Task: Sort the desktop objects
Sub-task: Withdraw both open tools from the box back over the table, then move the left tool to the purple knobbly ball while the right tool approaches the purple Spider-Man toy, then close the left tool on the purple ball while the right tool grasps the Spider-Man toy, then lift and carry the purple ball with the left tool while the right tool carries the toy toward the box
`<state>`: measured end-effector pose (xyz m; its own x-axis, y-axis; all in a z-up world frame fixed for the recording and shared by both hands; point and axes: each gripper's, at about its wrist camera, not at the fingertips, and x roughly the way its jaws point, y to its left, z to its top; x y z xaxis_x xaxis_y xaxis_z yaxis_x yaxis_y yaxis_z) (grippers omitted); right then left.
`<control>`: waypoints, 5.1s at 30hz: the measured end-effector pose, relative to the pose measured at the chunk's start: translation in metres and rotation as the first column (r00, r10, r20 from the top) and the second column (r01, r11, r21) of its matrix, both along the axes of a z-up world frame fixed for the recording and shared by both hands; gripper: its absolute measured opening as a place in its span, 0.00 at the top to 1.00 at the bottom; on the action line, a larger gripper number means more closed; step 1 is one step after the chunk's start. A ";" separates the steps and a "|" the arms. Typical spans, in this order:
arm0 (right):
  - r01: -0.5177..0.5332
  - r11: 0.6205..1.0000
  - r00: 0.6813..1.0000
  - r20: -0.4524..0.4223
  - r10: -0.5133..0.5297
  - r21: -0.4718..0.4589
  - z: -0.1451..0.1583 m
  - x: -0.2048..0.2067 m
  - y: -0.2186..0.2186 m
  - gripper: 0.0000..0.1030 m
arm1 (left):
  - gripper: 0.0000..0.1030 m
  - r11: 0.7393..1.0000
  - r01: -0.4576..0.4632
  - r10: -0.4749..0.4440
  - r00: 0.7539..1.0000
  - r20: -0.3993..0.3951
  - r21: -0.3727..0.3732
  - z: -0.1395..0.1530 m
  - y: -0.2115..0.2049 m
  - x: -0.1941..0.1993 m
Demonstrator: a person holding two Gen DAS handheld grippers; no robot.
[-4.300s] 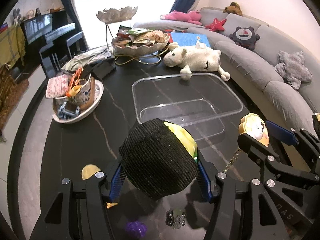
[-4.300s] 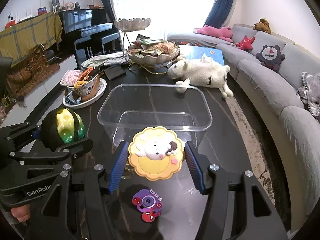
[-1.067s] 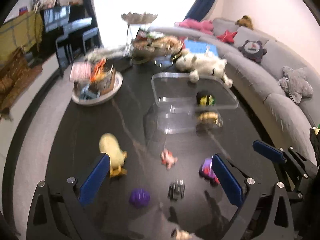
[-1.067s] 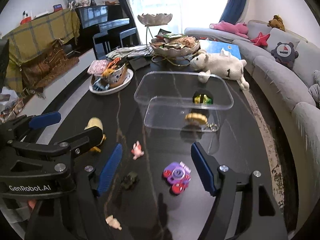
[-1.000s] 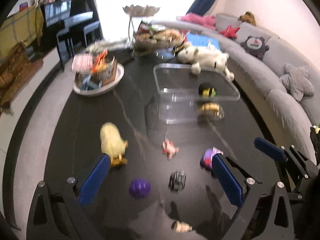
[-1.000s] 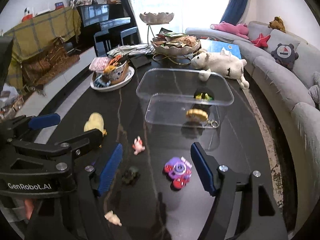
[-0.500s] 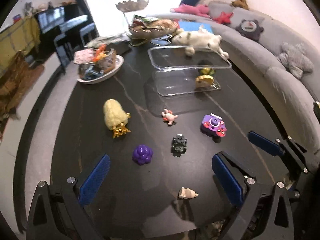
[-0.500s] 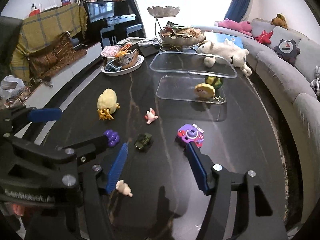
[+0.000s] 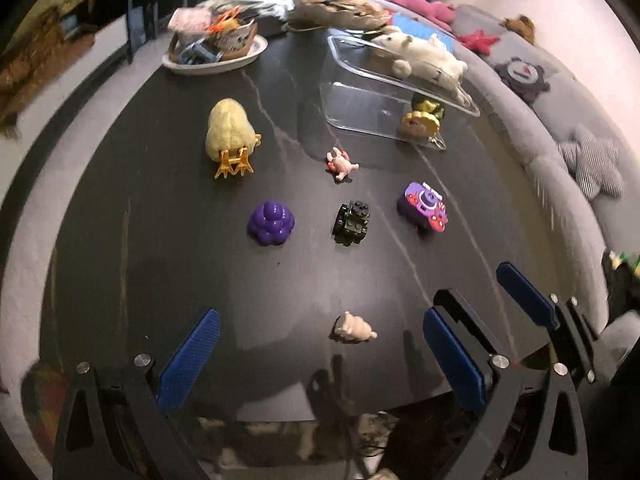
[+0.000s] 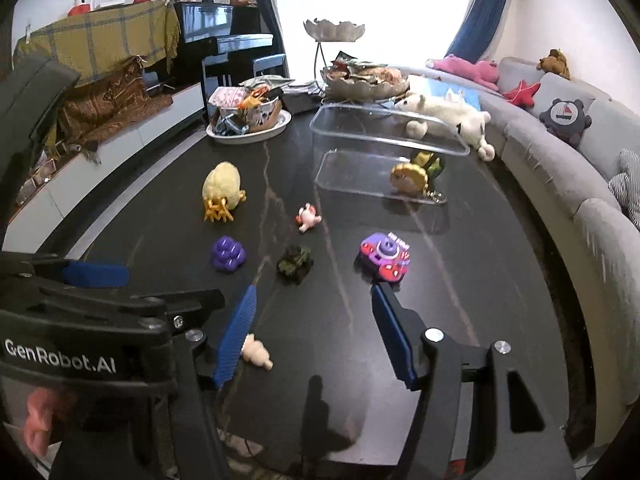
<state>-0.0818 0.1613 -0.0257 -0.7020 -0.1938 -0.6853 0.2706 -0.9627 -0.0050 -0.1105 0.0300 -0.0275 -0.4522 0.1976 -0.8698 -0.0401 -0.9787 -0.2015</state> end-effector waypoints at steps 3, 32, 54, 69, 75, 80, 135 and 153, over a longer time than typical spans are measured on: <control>0.000 1.000 1.000 -0.003 0.000 0.005 -0.001 -0.001 -0.002 0.43 | 0.04 0.999 0.019 -0.021 0.998 -0.066 -0.037 0.006 0.003 0.006; 0.006 1.000 1.000 0.027 -0.005 -0.022 -0.015 -0.036 0.003 0.45 | 0.37 0.999 0.026 -0.029 0.998 -0.051 -0.046 -0.004 -0.010 -0.033; 0.055 0.996 0.991 0.130 -0.045 -0.072 -0.039 -0.078 0.018 0.46 | 0.39 0.994 0.061 -0.064 0.998 -0.027 -0.086 -0.037 -0.001 -0.062; 0.070 0.995 0.986 0.157 -0.059 -0.065 -0.060 -0.109 0.023 0.45 | 0.41 0.997 0.057 -0.056 0.998 0.015 -0.054 -0.061 0.003 -0.086; 0.087 0.996 0.987 0.132 -0.086 -0.008 -0.062 -0.114 0.020 0.31 | 0.41 0.995 0.061 -0.061 0.998 0.013 -0.080 -0.065 0.006 -0.090; 0.093 0.993 0.989 0.111 -0.101 0.073 -0.066 -0.121 0.017 0.29 | 0.41 0.993 0.065 -0.065 0.998 0.011 -0.102 -0.069 0.008 -0.094; 0.114 0.993 0.992 0.057 -0.115 0.031 -0.053 -0.102 0.013 0.49 | 0.63 0.987 0.098 -0.104 0.994 -0.041 -0.130 -0.046 0.009 -0.084; 0.112 0.994 0.994 0.016 -0.111 -0.013 -0.023 -0.075 0.008 0.49 | 0.63 0.983 0.108 -0.125 0.986 -0.113 -0.146 -0.015 0.009 -0.063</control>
